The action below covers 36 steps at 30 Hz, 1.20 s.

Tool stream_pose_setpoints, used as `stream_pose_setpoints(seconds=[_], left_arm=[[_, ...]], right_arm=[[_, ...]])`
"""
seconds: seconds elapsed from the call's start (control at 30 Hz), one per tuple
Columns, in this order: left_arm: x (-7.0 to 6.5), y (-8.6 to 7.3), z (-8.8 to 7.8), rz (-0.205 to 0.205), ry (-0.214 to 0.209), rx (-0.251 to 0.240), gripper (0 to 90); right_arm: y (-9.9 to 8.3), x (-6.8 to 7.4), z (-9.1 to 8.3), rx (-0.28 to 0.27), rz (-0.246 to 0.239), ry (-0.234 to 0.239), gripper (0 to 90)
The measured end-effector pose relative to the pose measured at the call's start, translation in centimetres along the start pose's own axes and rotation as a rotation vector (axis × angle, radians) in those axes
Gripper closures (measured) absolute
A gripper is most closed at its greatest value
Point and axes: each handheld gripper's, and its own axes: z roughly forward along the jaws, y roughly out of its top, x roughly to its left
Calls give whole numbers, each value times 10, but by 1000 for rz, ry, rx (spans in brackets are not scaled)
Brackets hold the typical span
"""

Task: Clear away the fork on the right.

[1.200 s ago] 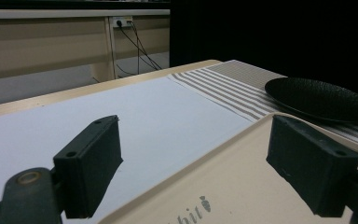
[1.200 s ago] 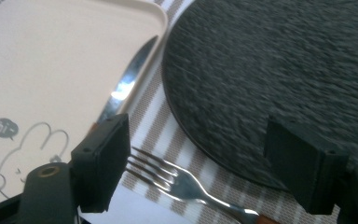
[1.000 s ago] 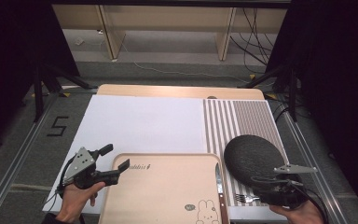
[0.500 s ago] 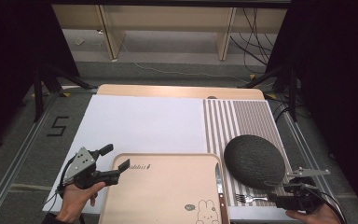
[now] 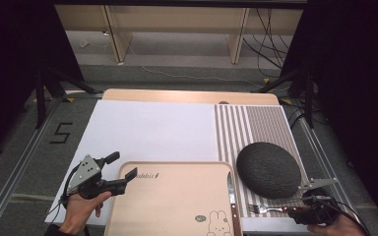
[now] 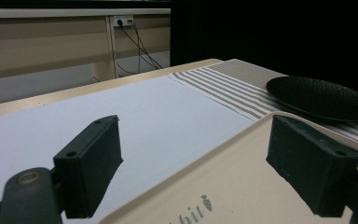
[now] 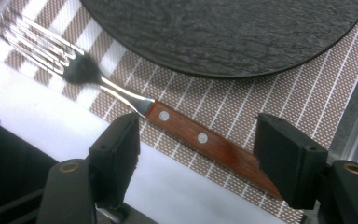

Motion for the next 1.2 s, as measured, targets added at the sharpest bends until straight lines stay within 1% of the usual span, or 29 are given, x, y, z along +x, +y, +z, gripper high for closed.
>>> stream_pose_setpoints(seconds=[0.03, 0.07, 0.1, 0.13, 0.17, 0.27, 0.33, 0.4, 0.47, 0.53, 0.57, 0.6, 0.63, 0.67, 0.7, 0.73, 0.77, 0.8, 0.83, 0.87, 0.9, 0.93, 0.97, 1.0, 1.03, 1.07, 1.13, 1.17, 1.2], left_arm=[[0, 0, 0, -2, 1, 0, 168], [0, 0, 0, -2, 1, -1, 168], [0, 0, 0, -1, 1, 0, 168], [0, 0, 0, -1, 1, 1, 167], [0, 0, 0, -1, 1, 1, 167], [0, 0, 0, 0, 1, 1, 168], [0, 0, 0, 0, 1, 2, 168], [0, 0, 0, -1, 1, 2, 168], [1, 0, 0, -2, 2, 3, 168], [1, 0, 1, 1, 2, 2, 168], [1, 0, 0, 0, 5, 6, 168], [1, 0, 0, 1, 5, 5, 168], [1, 0, 0, 1, 5, 5, 168], [1, 0, 0, 2, 5, 6, 168], [1, 0, 0, 1, 6, 7, 168], [1, 0, 0, 0, 6, 8, 168], [1, 0, 0, 0, 7, 8, 168], [1, 0, 0, 1, 7, 7, 168], [1, 0, 0, 1, 7, 7, 168], [1, 0, 0, 1, 8, 8, 168], [1, 0, 0, 0, 8, 8, 169], [1, -1, 0, 1, 8, 8, 169], [1, 0, 0, 3, 8, 8, 169], [1, 0, 0, 3, 8, 7, 170], [1, 0, 0, 3, 8, 8, 170], [1, 0, 0, 3, 8, 8, 170], [1, 0, 0, 1, 8, 7, 170], [1, 0, 0, 1, 8, 7, 170], [1, 0, 0, 2, 8, 5, 170]], right_arm=[[1, -1, 0, 16, -31, -13, 334], [1, 3, 1, 38, -8, -20, 337], [1, 4, 2, 44, -18, -26, 340], [2, 3, 2, 53, -51, -28, 345], [2, 4, 3, 57, -50, -33, 348], [3, 5, 5, 92, -88, -46, 352], [3, 6, 6, 98, -86, -47, 364], [4, 4, 8, 105, -122, -56, 368], [4, 6, 8, 119, -124, -49, 375], [5, 6, 10, 119, -151, -53, 385], [6, 6, 11, 128, -150, -58, 395], [7, 4, 13, 118, -174, -69, 401], [7, 6, 13, 136, -166, -66, 406], [8, 4, 14, 126, -200, -65, 411], [8, 6, 14, 142, -177, -63, 417], [9, 4, 16, 136, -204, -69, 426], [10, 6, 16, 152, -198, -74, 430], [11, 5, 18, 151, -229, -77, 437], [11, 7, 18, 173, -214, -73, 445], [11, 8, 20, 175, -221, -79, 456], [12, 7, 21, 166, -253, -81, 464], [12, 9, 20, 184, -238, -79, 473], [13, 10, 20, 182, -253, -83, 482], [13, 10, 21, 179, -288, -89, 500], [13, 13, 21, 188, -277, -85, 525], [14, 12, 21, 192, -304, -83, 542], [14, 16, 20, 202, -314, -81, 571], [15, 15, 21, 194, -341, -86, 585], [15, 17, 21, 204, -333, -86, 596]])
